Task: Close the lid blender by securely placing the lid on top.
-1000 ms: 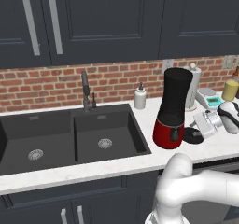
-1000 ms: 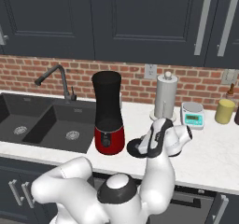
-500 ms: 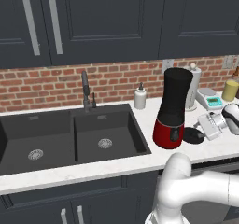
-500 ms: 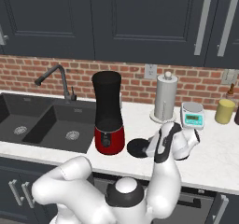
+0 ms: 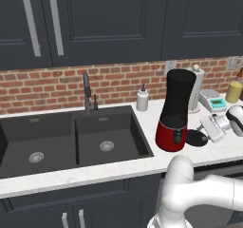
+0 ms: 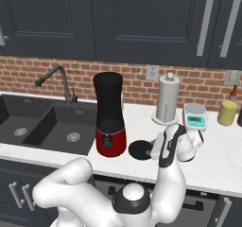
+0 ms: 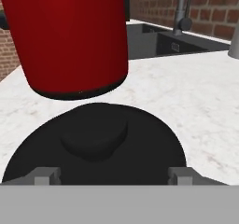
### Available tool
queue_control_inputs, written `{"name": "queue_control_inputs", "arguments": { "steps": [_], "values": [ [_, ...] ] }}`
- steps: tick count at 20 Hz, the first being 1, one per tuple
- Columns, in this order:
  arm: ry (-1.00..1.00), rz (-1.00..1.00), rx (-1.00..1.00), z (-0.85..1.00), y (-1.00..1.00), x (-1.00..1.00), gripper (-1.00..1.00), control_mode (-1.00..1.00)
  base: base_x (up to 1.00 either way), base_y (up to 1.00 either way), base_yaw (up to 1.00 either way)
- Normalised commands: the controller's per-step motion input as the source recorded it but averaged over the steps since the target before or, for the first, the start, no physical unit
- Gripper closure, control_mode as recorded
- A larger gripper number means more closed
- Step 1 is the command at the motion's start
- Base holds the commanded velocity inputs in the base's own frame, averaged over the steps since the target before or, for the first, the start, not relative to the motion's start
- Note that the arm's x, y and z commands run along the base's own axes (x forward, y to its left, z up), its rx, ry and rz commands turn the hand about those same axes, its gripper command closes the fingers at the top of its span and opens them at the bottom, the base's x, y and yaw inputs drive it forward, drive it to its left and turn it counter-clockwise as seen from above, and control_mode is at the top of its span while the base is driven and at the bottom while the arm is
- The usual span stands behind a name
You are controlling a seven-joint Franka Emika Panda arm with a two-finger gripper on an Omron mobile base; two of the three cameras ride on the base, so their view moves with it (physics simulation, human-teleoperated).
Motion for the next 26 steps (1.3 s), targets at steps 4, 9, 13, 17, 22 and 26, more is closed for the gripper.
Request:
{"name": "queue_control_inputs", "arguments": {
  "steps": [4,9,13,17,22,26],
  "values": [
    [0.02,0.0,-0.02,-0.01,0.28,0.0,-1.0,-1.0,0.0,0.0,0.0],
    [0.0,0.0,-0.03,0.0,0.34,0.0,-1.0,-1.0,0.0,0.0,0.0],
    [0.0,0.0,-0.01,0.0,0.14,-0.01,-1.0,-1.0,0.0,0.0,0.0],
    [0.0,0.0,0.0,-0.01,0.0,0.0,-1.0,-1.0,0.0,0.0,0.0],
    [0.0,0.0,0.0,0.0,0.02,0.0,-1.0,-1.0,0.0,0.0,0.0],
    [-0.01,0.0,-0.01,0.0,0.2,0.0,1.0,-1.0,0.0,0.0,0.0]
  ]
}}
